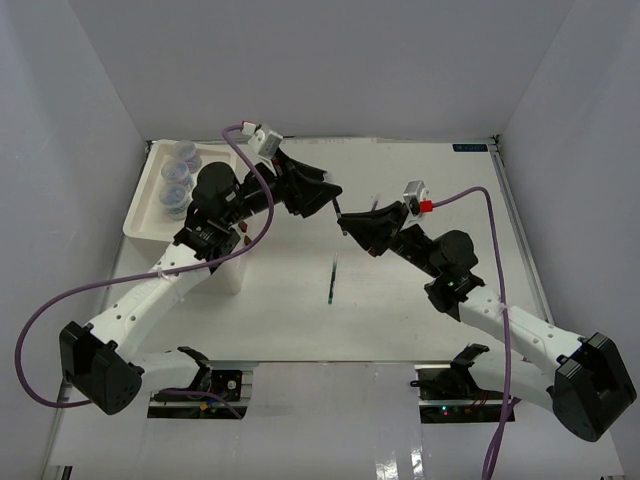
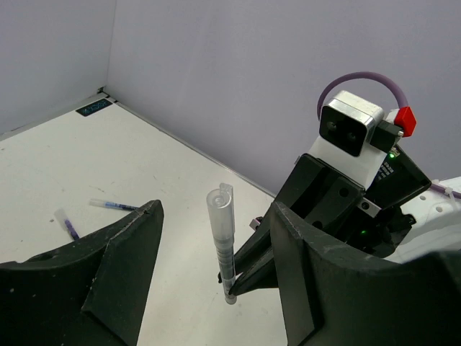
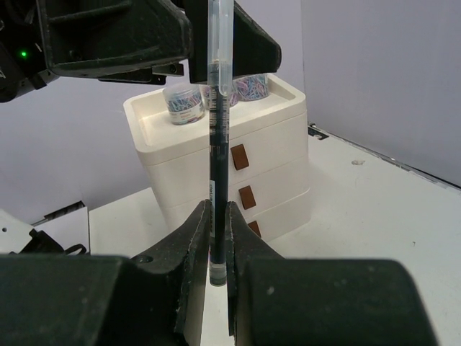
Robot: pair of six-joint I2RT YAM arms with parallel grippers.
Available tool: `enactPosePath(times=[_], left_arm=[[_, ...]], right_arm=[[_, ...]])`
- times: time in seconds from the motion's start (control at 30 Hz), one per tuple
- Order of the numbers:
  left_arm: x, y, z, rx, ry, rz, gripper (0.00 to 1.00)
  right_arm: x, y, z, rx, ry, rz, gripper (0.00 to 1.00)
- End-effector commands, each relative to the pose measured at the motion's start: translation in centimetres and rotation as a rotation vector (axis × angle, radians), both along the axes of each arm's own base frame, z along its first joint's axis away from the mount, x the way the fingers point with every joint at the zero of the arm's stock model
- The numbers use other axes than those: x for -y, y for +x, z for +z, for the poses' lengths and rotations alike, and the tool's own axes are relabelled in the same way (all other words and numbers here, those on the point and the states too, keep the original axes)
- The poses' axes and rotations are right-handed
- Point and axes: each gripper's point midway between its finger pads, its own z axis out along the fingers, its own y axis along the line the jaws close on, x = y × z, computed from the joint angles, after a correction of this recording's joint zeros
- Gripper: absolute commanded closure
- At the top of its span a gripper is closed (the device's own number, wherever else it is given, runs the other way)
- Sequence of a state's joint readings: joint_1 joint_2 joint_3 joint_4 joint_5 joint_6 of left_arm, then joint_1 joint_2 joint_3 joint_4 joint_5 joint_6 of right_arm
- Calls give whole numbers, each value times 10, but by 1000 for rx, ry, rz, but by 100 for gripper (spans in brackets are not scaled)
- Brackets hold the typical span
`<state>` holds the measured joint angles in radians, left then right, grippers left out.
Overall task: Sort the stationery into containers
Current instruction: Close the pen cap on the pen.
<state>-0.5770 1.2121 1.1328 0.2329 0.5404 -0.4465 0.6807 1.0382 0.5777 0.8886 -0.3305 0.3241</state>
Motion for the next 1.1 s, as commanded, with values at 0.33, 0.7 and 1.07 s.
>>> enactPosePath(times=[0.33, 0.7, 1.07], left_arm=[[8, -6, 17, 48, -31, -82, 35], [7, -7, 22, 48, -34, -81, 35], [8, -3, 22, 36, -14, -80, 43]], right_arm=[[4, -11, 13, 63, 13, 21, 92], [4, -10, 11, 61, 11, 21, 92], [3, -10, 9, 58, 2, 22, 92]])
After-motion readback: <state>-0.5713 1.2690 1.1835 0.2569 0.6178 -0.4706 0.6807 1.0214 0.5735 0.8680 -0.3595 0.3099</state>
